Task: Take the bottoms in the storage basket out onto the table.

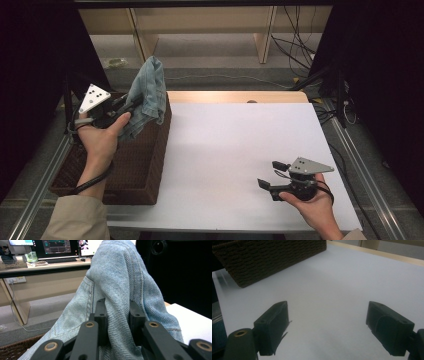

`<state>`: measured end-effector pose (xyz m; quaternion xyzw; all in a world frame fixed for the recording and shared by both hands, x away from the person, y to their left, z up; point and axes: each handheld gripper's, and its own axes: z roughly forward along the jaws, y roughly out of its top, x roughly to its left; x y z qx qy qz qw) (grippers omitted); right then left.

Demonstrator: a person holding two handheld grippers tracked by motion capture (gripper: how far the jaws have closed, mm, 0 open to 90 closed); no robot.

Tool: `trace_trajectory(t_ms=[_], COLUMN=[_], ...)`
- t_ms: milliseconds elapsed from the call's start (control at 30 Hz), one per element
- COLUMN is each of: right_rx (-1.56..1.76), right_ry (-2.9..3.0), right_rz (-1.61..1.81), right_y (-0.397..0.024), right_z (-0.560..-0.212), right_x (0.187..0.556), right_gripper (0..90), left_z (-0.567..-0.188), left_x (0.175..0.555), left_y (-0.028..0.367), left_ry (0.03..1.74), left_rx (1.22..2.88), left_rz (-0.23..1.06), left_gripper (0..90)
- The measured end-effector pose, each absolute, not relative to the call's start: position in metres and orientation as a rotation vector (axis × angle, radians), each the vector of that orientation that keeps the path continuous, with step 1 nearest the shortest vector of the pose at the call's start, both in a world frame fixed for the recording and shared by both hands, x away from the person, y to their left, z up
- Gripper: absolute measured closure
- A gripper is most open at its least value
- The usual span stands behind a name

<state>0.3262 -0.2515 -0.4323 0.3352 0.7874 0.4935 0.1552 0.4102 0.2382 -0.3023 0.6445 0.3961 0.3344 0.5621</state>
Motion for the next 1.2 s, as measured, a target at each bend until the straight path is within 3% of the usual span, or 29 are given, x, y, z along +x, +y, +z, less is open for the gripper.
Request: trace_trajectory(t_ms=[1200], right_rx=[0.961], right_ry=[2.256], right_rz=[1.414], right_y=[-0.251], right_z=[-0.432], right_x=[0.326], right_gripper=[19.5], left_z=[-0.296], left_x=[0.403], left_y=[0.223], left_ry=[0.877], left_rx=[1.532], left_rz=[0.763], left_gripper=[73.9])
